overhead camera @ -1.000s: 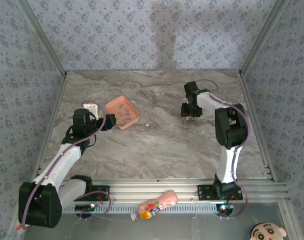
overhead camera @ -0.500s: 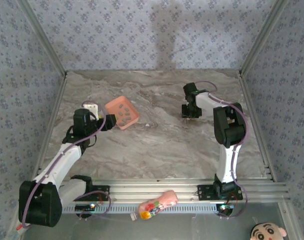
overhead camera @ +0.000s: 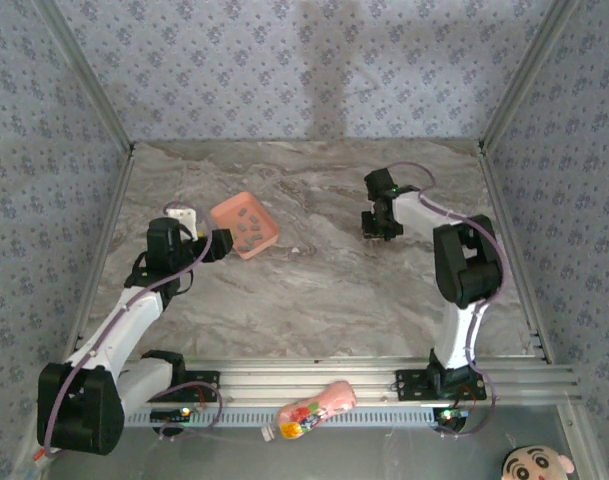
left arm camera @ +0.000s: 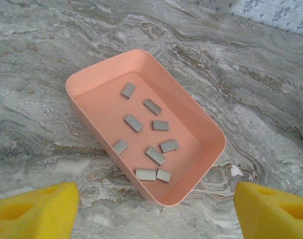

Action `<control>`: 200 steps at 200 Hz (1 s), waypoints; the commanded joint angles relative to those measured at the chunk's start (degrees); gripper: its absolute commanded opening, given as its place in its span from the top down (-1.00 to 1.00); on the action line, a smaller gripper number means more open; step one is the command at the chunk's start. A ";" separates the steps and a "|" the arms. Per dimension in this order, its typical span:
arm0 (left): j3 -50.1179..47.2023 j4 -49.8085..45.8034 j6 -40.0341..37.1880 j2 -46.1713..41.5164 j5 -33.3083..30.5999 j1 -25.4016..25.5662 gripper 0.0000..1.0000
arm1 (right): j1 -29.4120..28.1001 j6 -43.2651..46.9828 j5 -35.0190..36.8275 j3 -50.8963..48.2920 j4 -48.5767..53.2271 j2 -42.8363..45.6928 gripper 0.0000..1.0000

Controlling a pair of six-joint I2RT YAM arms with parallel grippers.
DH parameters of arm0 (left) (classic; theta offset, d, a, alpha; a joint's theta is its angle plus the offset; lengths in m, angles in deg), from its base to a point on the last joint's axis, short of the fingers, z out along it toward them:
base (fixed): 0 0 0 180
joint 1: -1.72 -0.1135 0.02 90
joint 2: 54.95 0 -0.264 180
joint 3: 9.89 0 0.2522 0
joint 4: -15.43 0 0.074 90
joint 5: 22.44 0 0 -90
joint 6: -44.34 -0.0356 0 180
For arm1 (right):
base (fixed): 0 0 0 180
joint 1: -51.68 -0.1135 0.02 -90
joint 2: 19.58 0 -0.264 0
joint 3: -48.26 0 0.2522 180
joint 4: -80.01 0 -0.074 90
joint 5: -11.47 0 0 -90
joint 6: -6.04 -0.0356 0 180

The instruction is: Load the staples into the stapler

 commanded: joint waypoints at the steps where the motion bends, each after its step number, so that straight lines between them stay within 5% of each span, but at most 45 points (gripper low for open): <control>1: 0.17 -0.47 1.34 -1.23 2.20 0.63 -0.62 | -1.82 0.39 1.09 -4.48 -7.08 7.66 0.33; 87: 1.37 4.06 7.25 5.94 12.75 1.81 -0.59 | -16.69 2.60 3.22 -25.41 -35.04 25.34 0.38; 200: 7.37 5.53 7.68 5.08 16.76 11.81 -0.47 | -27.44 7.59 3.81 -41.23 -63.79 31.46 0.40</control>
